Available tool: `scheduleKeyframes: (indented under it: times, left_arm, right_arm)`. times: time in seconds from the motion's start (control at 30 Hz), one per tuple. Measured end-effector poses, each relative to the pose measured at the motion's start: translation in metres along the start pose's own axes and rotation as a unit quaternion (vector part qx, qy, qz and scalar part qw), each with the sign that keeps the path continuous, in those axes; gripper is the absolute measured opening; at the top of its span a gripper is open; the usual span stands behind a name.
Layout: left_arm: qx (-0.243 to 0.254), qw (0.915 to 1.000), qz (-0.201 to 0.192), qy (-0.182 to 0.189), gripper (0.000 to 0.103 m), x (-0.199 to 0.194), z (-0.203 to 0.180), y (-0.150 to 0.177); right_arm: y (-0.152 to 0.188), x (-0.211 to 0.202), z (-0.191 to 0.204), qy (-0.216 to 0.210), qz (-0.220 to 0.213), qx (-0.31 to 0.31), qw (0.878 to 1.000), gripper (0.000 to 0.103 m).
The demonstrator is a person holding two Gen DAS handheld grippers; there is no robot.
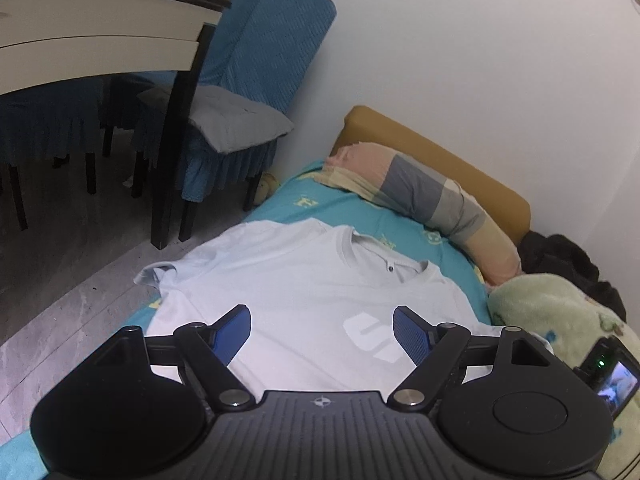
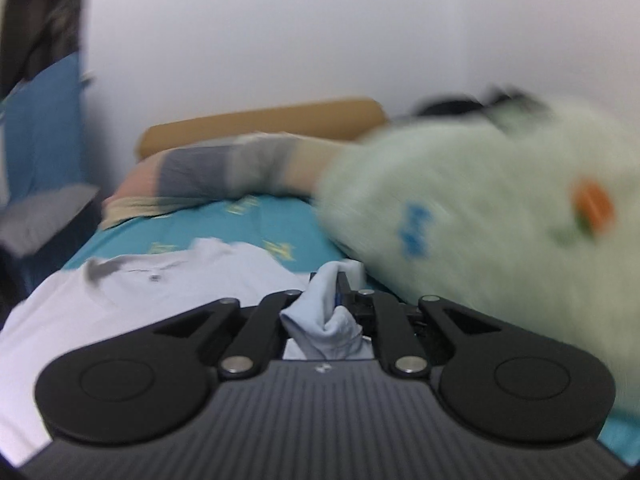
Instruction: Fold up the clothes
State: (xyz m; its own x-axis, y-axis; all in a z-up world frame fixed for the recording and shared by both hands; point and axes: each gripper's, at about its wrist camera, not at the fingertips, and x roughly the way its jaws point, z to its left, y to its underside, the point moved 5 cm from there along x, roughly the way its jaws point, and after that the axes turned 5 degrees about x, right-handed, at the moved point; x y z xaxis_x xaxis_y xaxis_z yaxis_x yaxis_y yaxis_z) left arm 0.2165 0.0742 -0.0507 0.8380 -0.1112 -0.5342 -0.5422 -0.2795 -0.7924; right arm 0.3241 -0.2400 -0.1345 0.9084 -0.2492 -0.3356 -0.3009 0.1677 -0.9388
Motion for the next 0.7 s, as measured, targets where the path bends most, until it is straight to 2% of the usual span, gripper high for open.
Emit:
scheduleKeyframes:
  times: [0.1,0.17,0.2,0.27,0.33,0.37,0.43,0.47,0.5,0.63,0.7]
  left_arm:
    - [-0.017,0.9997,-0.009,-0.011,0.080,-0.006,0.017,-0.008]
    - [-0.034,0.9991,-0.013,-0.021,0.078,-0.009,0.029,-0.012]
    - [-0.041,0.9987,-0.015,-0.027,0.078,-0.011,0.035,-0.015]
    - [-0.045,0.9983,-0.020,-0.031,0.078,-0.013,0.042,-0.016]
    - [-0.038,0.9989,-0.013,-0.025,0.078,-0.010,0.039,-0.011]
    - [-0.035,0.9991,-0.009,-0.021,0.078,-0.009,0.037,-0.009]
    - [-0.028,0.9995,-0.001,-0.015,0.078,-0.007,0.034,-0.004]
    - [-0.025,0.9996,0.002,-0.012,0.078,-0.006,0.032,-0.001]
    - [-0.022,0.9997,0.006,-0.009,0.078,-0.005,0.031,0.001]
    - [-0.008,0.9997,0.022,0.004,0.078,-0.001,0.024,0.011]
    - [0.013,0.9995,0.026,0.012,0.078,-0.001,0.013,0.019]
  right_arm:
    - [-0.002,-0.001,0.066,-0.057,-0.009,-0.092,0.994,0.008]
    - [0.013,-0.005,0.114,-0.109,-0.002,-0.169,0.980,0.008]
    - [0.026,-0.005,0.135,-0.140,0.015,-0.190,0.972,0.009]
    - [0.053,0.000,0.161,-0.181,0.065,-0.191,0.963,0.009]
    - [0.076,0.007,0.175,-0.195,0.112,-0.182,0.957,0.008]
    - [0.078,0.008,0.174,-0.194,0.126,-0.170,0.958,0.011]
    - [0.080,0.008,0.169,-0.190,0.149,-0.143,0.960,0.038]
    - [0.076,0.003,0.163,-0.195,0.153,-0.123,0.961,0.072]
    - [0.071,-0.003,0.155,-0.202,0.155,-0.101,0.962,0.094]
    - [0.042,-0.038,0.116,-0.206,0.144,-0.025,0.968,0.095]
    - [0.030,-0.062,0.087,-0.197,0.136,-0.004,0.971,0.095]
